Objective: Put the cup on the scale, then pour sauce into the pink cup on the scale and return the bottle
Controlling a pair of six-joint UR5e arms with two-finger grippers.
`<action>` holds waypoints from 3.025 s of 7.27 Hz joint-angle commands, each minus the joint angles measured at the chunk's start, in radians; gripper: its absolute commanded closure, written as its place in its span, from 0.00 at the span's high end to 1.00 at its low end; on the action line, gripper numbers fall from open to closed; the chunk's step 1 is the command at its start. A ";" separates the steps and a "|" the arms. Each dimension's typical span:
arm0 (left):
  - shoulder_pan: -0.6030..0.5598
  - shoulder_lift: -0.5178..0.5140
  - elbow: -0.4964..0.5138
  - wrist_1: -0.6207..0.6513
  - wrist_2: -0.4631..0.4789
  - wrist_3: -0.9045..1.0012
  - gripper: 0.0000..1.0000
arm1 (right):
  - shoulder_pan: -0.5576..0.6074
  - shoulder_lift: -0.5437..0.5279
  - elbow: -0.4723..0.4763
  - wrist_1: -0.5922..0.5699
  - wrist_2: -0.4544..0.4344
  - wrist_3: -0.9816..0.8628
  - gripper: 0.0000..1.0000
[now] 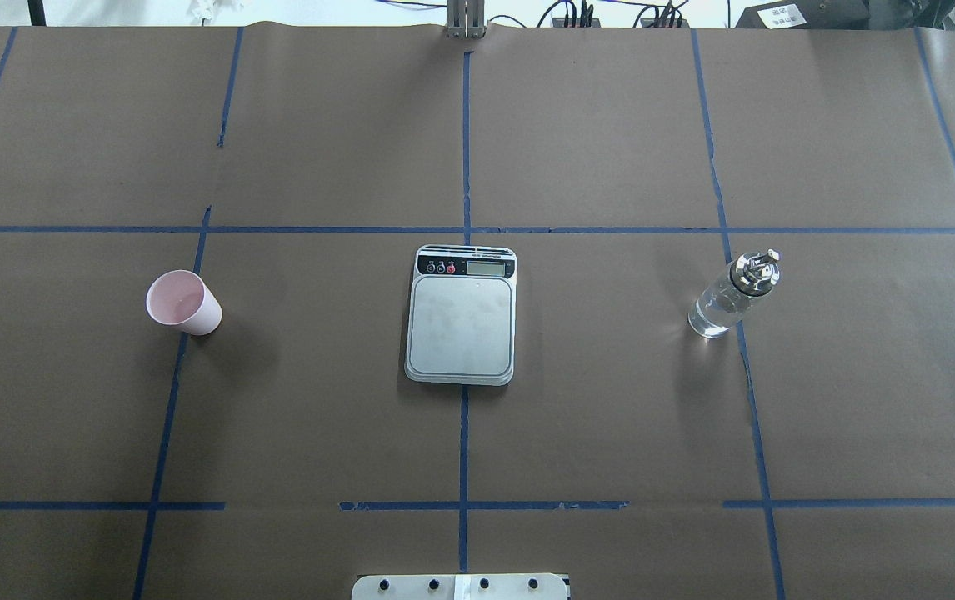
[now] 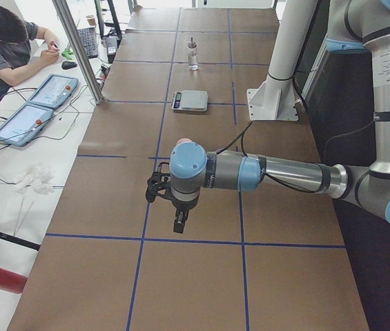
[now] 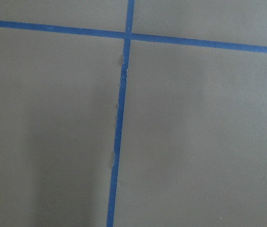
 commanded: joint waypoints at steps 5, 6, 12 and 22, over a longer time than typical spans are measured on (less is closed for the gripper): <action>0.004 -0.007 -0.033 -0.312 -0.002 -0.008 1.00 | -0.006 0.090 0.007 0.173 -0.005 0.013 1.00; 0.005 -0.025 -0.015 -0.450 0.000 -0.009 1.00 | -0.006 0.090 0.006 0.244 -0.004 0.019 1.00; 0.062 -0.061 0.068 -0.766 -0.029 -0.037 1.00 | -0.006 0.086 0.033 0.260 0.044 0.027 1.00; 0.877 -0.062 -0.116 -0.763 0.626 -1.329 0.62 | -0.008 0.083 0.035 0.260 0.042 0.044 1.00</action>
